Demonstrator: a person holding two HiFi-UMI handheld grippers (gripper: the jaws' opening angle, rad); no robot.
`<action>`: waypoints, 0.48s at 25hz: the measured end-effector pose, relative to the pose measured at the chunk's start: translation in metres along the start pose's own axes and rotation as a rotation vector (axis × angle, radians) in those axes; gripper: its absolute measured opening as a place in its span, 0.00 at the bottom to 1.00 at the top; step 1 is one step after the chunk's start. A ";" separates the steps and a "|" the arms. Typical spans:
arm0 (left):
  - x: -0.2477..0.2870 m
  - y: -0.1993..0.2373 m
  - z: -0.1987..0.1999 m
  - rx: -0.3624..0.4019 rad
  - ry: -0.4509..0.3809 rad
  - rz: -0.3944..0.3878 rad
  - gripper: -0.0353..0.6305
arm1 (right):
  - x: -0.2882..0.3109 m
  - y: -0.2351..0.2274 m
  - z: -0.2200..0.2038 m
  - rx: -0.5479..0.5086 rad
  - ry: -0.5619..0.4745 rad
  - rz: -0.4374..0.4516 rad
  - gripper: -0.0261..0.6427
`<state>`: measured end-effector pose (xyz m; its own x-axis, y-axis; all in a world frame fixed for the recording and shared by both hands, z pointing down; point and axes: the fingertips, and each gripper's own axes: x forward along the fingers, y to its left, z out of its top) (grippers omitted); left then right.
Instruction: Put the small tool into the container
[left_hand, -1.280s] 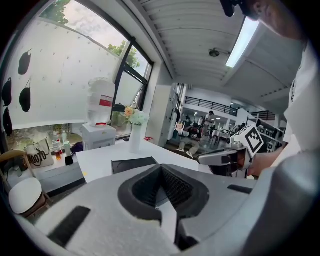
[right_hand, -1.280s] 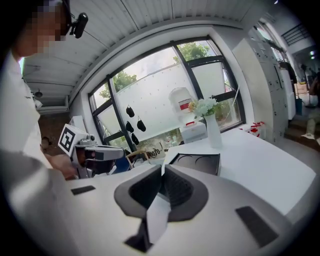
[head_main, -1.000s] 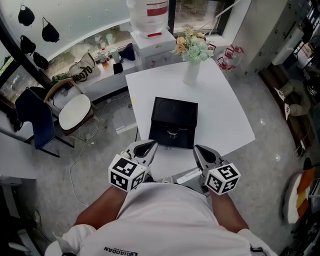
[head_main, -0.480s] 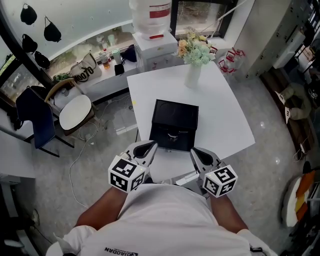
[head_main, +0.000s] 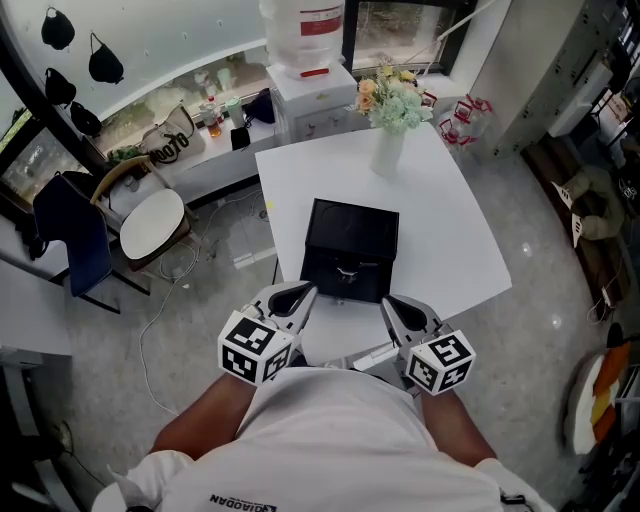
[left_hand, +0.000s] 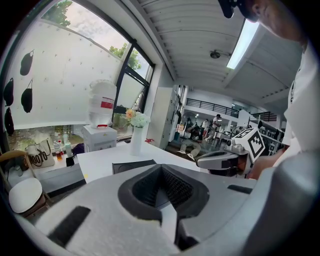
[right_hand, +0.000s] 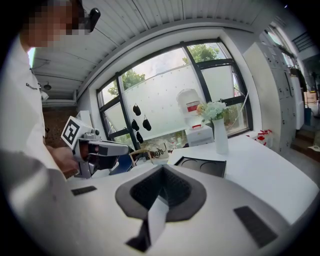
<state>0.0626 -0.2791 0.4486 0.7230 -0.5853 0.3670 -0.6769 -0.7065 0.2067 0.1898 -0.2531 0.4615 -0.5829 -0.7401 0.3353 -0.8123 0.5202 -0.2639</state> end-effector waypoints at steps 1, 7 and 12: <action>0.000 0.000 0.000 0.000 0.001 -0.001 0.07 | 0.000 0.000 -0.001 -0.002 0.003 0.001 0.05; 0.000 -0.001 -0.003 0.001 0.008 -0.005 0.07 | 0.003 0.002 -0.003 -0.004 0.012 0.010 0.05; 0.000 -0.001 -0.002 0.004 0.009 -0.005 0.07 | 0.004 0.004 -0.004 -0.008 0.021 0.015 0.05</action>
<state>0.0627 -0.2774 0.4498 0.7253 -0.5779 0.3740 -0.6724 -0.7112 0.2050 0.1841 -0.2517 0.4655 -0.5954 -0.7232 0.3500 -0.8034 0.5345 -0.2622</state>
